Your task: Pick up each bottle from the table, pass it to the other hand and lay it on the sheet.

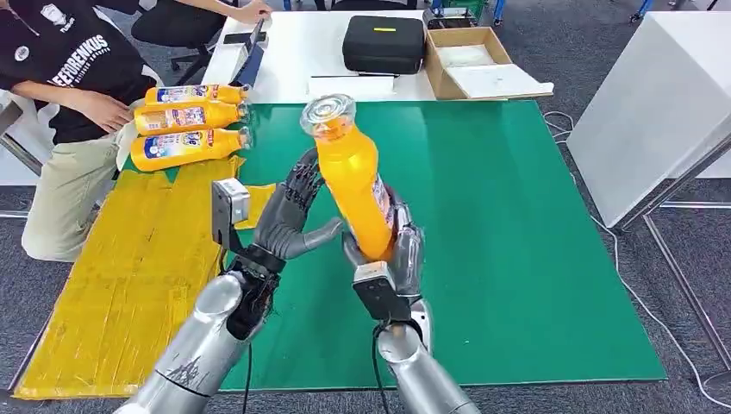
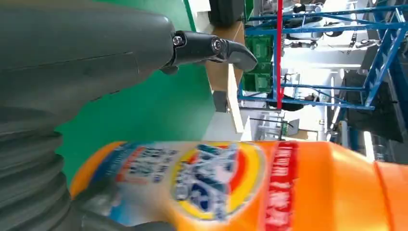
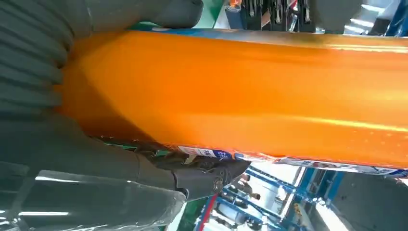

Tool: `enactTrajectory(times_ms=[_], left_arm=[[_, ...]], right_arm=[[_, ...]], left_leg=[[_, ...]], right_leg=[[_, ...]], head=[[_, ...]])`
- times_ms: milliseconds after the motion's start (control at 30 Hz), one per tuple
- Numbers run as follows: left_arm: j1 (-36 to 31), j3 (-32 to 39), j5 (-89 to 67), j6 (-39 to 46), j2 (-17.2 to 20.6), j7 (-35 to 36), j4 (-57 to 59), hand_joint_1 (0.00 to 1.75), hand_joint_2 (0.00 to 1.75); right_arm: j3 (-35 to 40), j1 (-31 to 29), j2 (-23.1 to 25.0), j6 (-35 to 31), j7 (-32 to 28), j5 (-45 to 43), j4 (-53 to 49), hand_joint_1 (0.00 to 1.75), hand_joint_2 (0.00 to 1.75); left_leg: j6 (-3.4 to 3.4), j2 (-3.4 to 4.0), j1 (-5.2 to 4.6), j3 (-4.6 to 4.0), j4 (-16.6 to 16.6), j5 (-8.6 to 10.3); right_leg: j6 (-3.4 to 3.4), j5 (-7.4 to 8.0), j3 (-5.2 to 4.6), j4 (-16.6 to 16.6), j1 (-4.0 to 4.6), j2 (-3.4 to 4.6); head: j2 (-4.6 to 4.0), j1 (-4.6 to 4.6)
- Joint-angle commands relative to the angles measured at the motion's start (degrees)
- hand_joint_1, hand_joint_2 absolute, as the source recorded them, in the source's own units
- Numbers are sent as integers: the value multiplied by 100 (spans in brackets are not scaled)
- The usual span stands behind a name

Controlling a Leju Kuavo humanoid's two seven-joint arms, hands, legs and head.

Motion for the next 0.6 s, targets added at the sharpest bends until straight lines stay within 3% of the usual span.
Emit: enactTrajectory(times_ms=[33,367,433,600], left_arm=[[-448,183,396,-108,-156,284,139,0,175],[-351,264,594,-186,-227,383,43,0,175],[-340,263,623,-232,-274,422,23,0,175],[-365,285,653,-248,-319,447,72,0,175]], right_arm=[[-126,-144,192,-241,-9,1016,903,175,175],[-177,-108,192,-241,622,2174,1012,175,175],[-349,-33,192,-241,922,3049,718,175,175],[-288,-30,192,-241,1224,3492,644,175,175]], left_leg=[[-10,-11,3,9,-1,-2],[-9,-14,4,12,0,-3],[-11,-19,5,11,2,-3],[-11,-19,3,11,2,-3]], right_leg=[[-7,-5,15,-2,4,-17],[-6,-8,17,-4,5,-22],[-7,-9,18,-3,6,-28],[-6,-9,17,-3,5,-26]], head=[[0,0],[0,0],[0,0],[0,0]])
